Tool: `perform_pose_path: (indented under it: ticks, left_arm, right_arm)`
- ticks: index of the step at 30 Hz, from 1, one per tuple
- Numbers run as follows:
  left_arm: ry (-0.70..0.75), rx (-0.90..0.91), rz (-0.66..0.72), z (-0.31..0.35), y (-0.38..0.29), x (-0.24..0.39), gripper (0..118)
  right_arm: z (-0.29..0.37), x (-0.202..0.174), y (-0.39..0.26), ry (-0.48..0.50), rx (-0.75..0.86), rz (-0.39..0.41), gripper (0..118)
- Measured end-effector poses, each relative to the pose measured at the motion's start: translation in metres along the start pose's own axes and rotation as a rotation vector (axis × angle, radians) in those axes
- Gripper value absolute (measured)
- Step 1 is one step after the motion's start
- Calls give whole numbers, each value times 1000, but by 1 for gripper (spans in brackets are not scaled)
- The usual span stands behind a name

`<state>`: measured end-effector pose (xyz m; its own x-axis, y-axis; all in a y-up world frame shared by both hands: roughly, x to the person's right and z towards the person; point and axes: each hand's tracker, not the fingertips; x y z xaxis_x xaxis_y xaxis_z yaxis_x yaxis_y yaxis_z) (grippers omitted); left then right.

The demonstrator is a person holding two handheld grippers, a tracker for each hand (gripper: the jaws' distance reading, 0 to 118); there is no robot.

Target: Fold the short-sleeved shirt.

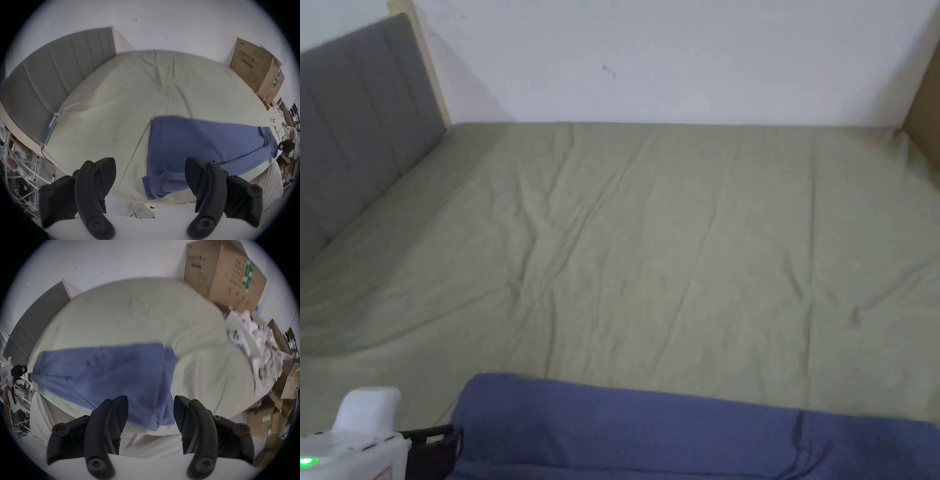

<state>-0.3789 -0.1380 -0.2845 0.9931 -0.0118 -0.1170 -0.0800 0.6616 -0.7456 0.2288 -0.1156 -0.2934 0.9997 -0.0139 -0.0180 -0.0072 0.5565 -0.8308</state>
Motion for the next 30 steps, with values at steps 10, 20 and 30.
perform_pose_path:
  ticks: [10,20,30]
  left_arm:
    - [-194,11,216,0,-6,-2,1]
    - [-353,-16,596,-23,-50,-61,108]
    - [-561,-37,821,-86,-65,-60,111]
  right_arm:
    - [-12,-143,46,268,194,47,4]
    - [-52,-213,36,372,83,210,4]
    - [-68,-210,37,348,14,192,4]
